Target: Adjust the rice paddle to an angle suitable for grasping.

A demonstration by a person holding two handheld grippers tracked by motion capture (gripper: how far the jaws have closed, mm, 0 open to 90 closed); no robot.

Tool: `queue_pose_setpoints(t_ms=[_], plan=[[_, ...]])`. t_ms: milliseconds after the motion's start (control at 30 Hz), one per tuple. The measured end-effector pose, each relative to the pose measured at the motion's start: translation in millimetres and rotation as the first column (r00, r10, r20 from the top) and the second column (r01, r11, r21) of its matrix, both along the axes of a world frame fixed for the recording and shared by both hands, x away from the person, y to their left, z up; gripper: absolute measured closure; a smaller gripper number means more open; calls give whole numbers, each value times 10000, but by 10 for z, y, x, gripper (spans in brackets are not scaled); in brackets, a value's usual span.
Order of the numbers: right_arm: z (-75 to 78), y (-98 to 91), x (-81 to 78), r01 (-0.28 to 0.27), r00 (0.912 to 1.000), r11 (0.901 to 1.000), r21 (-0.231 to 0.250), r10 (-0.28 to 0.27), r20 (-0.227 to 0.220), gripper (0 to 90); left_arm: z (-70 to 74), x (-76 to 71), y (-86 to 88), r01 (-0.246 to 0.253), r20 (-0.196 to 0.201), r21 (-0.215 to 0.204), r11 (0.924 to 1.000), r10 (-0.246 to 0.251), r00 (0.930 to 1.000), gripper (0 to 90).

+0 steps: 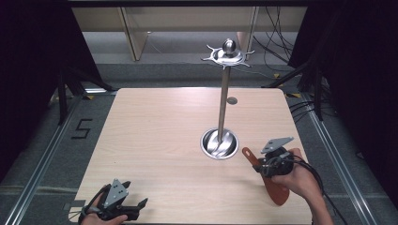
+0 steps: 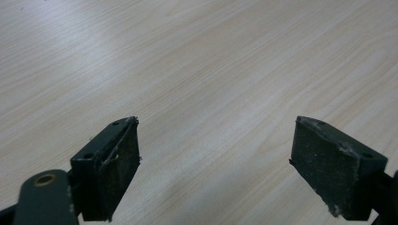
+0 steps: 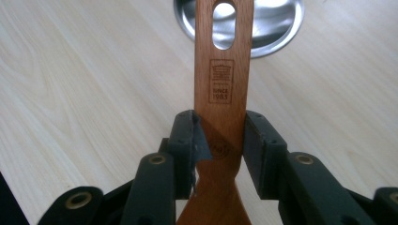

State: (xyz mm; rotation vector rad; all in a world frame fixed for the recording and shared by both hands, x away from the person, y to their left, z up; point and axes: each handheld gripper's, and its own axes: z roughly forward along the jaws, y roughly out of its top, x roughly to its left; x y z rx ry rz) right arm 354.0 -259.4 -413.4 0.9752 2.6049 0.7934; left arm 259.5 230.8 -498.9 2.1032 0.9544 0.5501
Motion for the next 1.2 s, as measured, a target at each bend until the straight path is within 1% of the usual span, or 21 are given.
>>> queue_pose_setpoints(t_ms=[67, 100, 133, 167, 233, 267, 400, 433, 467, 533, 567, 633, 700, 733, 800, 900, 1033, 1067, 1100, 1133, 1200], plan=[[57, -77, -29, 78, 10000, 9995, 294, -77, -19, 672, 3, -4, 1, -11, -55, -17, 10000, 11, 10000, 153], [69, -124, -27, -61, 9993, 9991, 421, 46, 371, 672, 5, -6, 4, 11, -35, 13, 10000, -11, 10000, 153], [69, -124, -27, -61, 9993, 9991, 421, 46, 371, 672, 5, -6, 4, 11, -35, 13, 10000, -11, 10000, 153], [101, -189, -65, 62, 9983, 9967, 808, -108, 569, 672, -2, -1, -3, -14, 8, -25, 10000, 14, 10000, 153], [114, -207, -89, 305, 9973, 9956, 889, -363, 638, 672, -3, -4, -9, -31, -42, -111, 9999, 30, 10000, 153], [124, -254, -125, 534, 9929, 9902, 1288, -663, 983, 672, -7, -3, -8, -30, 30, -80, 10000, 30, 10000, 153], [146, -314, -147, 612, 9903, 9847, 1630, -803, 1133, 672, 6, -3, -3, 51, -47, 56, 10000, -51, 10000, 153], [146, -314, -147, 612, 9903, 9847, 1630, -803, 1133, 672, -1, -6, -11, -25, -1, -108, 9999, 25, 10000, 153], [165, -344, -149, 791, 9860, 9786, 1898, -1049, 1297, 672, 0, -10, -6, -8, 9, -107, 9999, 8, 10000, 153], [183, -369, -137, 532, 9870, 9818, 1824, -794, 1398, 672, 9, -14, 2, 76, -12, -7, 10000, -76, 10000, 153], [186, -370, -143, 622, 9830, 9786, 1963, -941, 1577, 672, 11, -12, 4, 106, -2, 31, 9999, -106, 9999, 153], [200, -378, -150, 666, 9856, 9759, 2077, -968, 1388, 672, 12, -12, 5, 108, 4, 44, 9999, -108, 9999, 153], [217, -391, -149, 611, 9833, 9737, 2196, -964, 1541, 672, 11, -15, 2, 66, 19, -7, 10000, -66, 10000, 153], [228, -385, -163, 728, 9855, 9715, 2256, -1048, 1334, 672, 14, -18, -1, 64, 10, -55, 10000, -64, 10000, 153], [263, -408, -145, 645, 9811, 9692, 2378, -1051, 1622, 672, 12, -16, -1, 26, 24, -109, 9999, -25, 10000, 153], [314, -416, -148, 767, 9799, 9628, 2592, -1208, 1589, 672, 6, -14, -4, -43, 53, -114, 9999, 43, 10000, 153], [379, -423, -130, 629, 9760, 9556, 2879, -1191, 1822, 672, 1, -12, -8, -36, 48, -115, 9999, 36, 10000, 153], [435, -417, -118, 670, 9695, 9510, 3017, -1335, 2055, 672, 0, -17, -11, -30, 28, -184, 9998, 31, 10000, 152], [435, -417, -118, 670, 9695, 9510, 3017, -1335, 2055, 672, 0, -17, -11, -30, 28, -184, 9998, 31, 10000, 152], [491, -397, -109, 624, 9672, 9445, 3224, -1370, 2140, 672, 4, -14, -8, 2, 43, -156, 9999, -1, 10000, 152], [507, -394, -97, 525, 9629, 9455, 3215, -1332, 2345, 672, -1, -17, -10, -54, -28, -213, 9998, 53, 10000, 152]])
